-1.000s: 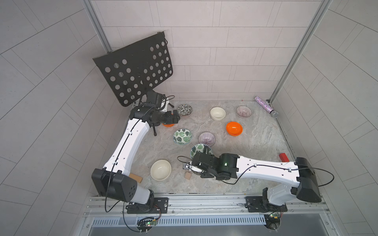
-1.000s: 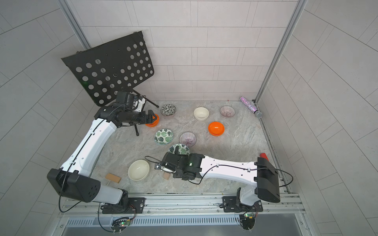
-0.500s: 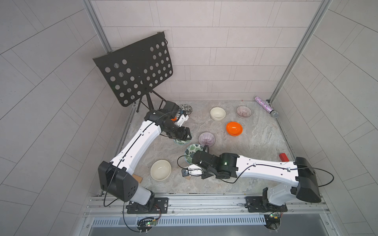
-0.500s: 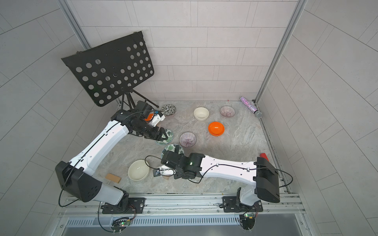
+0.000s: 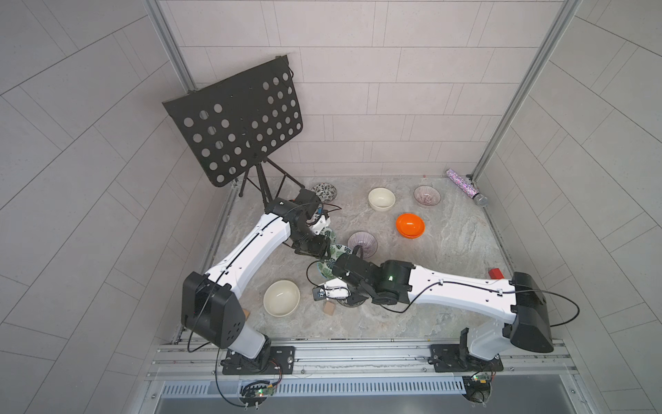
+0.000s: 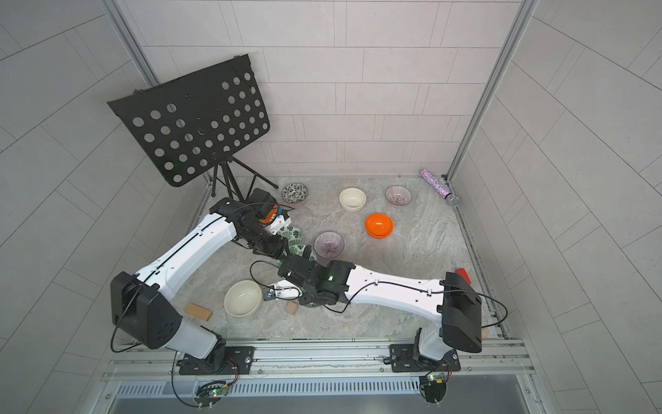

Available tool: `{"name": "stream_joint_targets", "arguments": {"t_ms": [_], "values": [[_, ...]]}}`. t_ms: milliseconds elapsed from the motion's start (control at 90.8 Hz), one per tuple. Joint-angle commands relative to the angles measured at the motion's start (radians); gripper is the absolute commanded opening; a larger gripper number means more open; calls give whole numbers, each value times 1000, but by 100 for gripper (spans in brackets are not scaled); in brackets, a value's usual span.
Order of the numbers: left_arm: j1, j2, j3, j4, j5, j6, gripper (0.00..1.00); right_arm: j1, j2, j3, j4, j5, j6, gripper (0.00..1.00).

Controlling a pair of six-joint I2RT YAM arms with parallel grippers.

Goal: Stack the bowls
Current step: Pick up the bowl from the center of the board.

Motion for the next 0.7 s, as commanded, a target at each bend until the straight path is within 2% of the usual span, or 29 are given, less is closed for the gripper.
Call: {"name": "stream_joint_targets", "arguments": {"t_ms": [0, 407, 495, 572, 594, 660, 693], "values": [[-6, 13, -12, -11, -12, 8, 53, -2, 5, 41, 41, 1, -11, 0], [-7, 45, -30, 8, 33, -6, 19, -22, 15, 46, 69, 20, -6, 0], [-7, 44, -28, 19, 34, -17, 1, -29, 21, 54, 77, 43, 23, 0], [-7, 42, -27, 33, 38, -29, 0, -41, 42, 78, 67, 79, 65, 0], [-7, 43, -25, 35, 39, -32, 0, -46, 46, 85, 60, 87, 77, 5], [-7, 45, -20, 47, 35, -42, 0, -67, 60, 101, 55, 112, 115, 33], [-6, 48, -16, 50, 32, -50, 0, -76, 64, 109, 53, 123, 147, 41]]}}
